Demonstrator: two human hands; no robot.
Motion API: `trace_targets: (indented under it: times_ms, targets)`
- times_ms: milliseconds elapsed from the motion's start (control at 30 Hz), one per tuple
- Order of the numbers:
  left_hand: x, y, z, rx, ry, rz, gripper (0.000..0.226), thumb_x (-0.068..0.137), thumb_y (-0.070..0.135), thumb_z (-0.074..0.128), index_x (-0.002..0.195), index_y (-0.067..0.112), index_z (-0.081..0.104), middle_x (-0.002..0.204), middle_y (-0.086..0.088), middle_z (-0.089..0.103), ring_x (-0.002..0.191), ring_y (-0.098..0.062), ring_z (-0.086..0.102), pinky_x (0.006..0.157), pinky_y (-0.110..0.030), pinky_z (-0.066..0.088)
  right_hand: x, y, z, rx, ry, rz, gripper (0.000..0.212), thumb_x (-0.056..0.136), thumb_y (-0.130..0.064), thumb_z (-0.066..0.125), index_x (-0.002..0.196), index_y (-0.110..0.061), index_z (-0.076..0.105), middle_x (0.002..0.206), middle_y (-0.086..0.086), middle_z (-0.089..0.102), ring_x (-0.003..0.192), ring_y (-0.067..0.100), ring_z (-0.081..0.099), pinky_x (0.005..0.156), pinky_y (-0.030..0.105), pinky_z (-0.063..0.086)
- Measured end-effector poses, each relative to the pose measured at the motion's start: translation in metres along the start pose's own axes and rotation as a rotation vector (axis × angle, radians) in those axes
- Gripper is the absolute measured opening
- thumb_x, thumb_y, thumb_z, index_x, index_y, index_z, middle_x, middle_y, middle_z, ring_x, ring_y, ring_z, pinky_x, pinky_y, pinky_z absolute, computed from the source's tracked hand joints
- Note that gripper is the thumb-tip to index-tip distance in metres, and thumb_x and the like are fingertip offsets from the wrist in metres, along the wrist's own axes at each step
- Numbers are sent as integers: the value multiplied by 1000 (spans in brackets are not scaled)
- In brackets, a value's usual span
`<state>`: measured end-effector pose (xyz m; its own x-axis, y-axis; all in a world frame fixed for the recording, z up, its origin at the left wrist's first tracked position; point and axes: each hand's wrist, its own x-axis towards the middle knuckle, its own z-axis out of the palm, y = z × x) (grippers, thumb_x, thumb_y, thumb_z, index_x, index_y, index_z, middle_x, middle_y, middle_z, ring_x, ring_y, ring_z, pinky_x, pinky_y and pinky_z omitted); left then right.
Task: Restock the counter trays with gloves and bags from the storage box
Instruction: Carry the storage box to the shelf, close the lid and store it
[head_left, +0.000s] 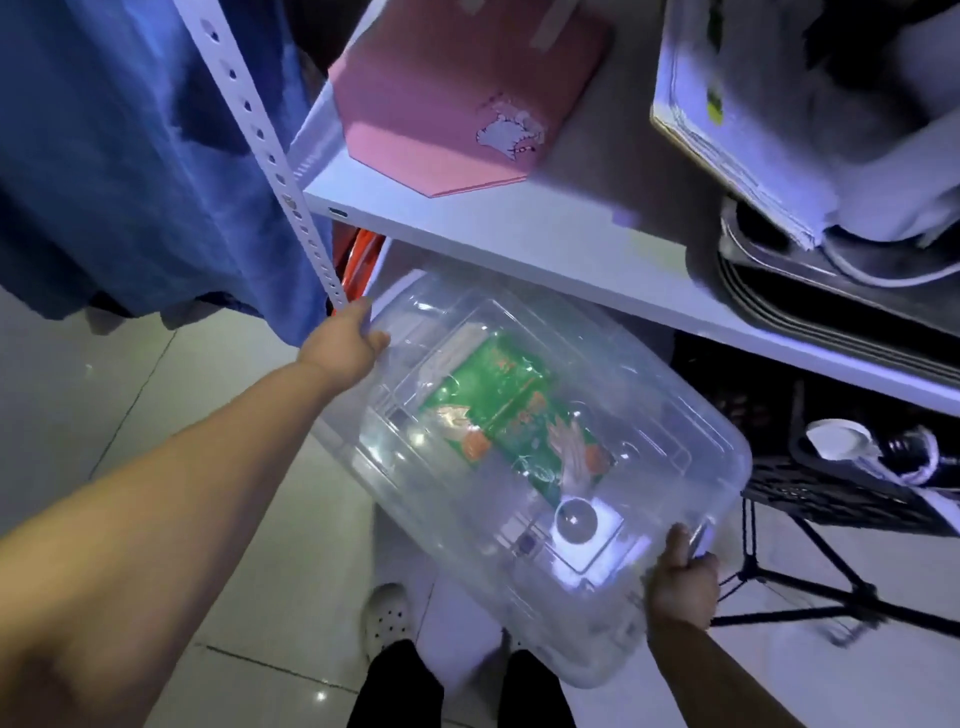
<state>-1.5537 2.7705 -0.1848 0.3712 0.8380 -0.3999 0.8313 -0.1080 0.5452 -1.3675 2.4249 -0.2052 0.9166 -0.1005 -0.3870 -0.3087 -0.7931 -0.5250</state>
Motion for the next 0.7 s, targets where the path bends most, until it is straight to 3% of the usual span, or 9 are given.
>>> trace_targets:
  times_ms: [100, 200, 267, 333, 400, 467, 567, 700]
  targets:
    - [10, 7, 0, -25, -54, 110, 52, 90, 23, 53, 139, 19, 34, 140, -16, 46, 120, -37, 48, 94, -41, 41, -8, -3, 3, 12, 54, 72, 57, 97, -41, 39, 108, 14, 48, 109, 40, 55, 101, 50, 53, 81, 45, 39]
    - [-2, 7, -1, 83, 43, 210, 60, 84, 23, 61, 139, 20, 35, 142, -11, 44, 126, -36, 43, 101, -49, 37, -19, -12, 1, 27, 20, 137, 53, 97, -40, 39, 114, 10, 49, 113, 35, 55, 104, 45, 53, 81, 41, 39]
    - [-23, 3, 0, 138, 138, 159, 68, 77, 22, 68, 136, 12, 34, 141, -17, 41, 127, -38, 38, 101, -53, 37, -29, -21, 1, 71, 20, 197, 55, 96, -41, 40, 113, 9, 51, 112, 33, 56, 102, 42, 54, 76, 38, 38]
    - [-53, 1, 6, -12, 153, 56, 79, 72, 19, 74, 137, 6, 30, 142, -18, 36, 128, -36, 36, 103, -50, 36, -43, -32, 4, 128, 34, 244, 55, 94, -45, 40, 112, 6, 53, 109, 31, 60, 99, 41, 57, 78, 39, 41]
    - [-86, 7, 14, -321, 19, -55, 79, 73, 13, 74, 136, 6, 27, 137, -11, 41, 121, -27, 43, 101, -40, 38, -58, -43, 10, 171, 30, 266, 50, 93, -46, 40, 119, -5, 52, 104, 27, 62, 96, 42, 60, 85, 45, 48]
    - [-116, 10, 26, -538, -196, -208, 63, 80, 13, 69, 128, 7, 30, 120, -8, 51, 111, -26, 54, 93, -36, 44, -70, -49, 14, 204, 25, 285, 49, 92, -47, 40, 128, -14, 48, 102, 25, 63, 96, 42, 61, 88, 50, 50]
    - [-147, 13, 41, -549, -331, -379, 49, 82, 22, 68, 115, 2, 37, 106, -18, 56, 95, -30, 60, 86, -45, 51, -79, -53, 16, 183, 6, 282, 53, 93, -47, 39, 134, -15, 44, 113, 24, 62, 99, 39, 60, 88, 44, 49]
    - [-176, 17, 51, -610, -427, -408, 31, 82, 15, 65, 91, 13, 36, 83, -7, 51, 77, -23, 56, 80, -49, 55, -76, -54, 15, 197, 20, 343, 50, 93, -43, 44, 126, -6, 51, 113, 22, 60, 99, 36, 59, 81, 37, 45]
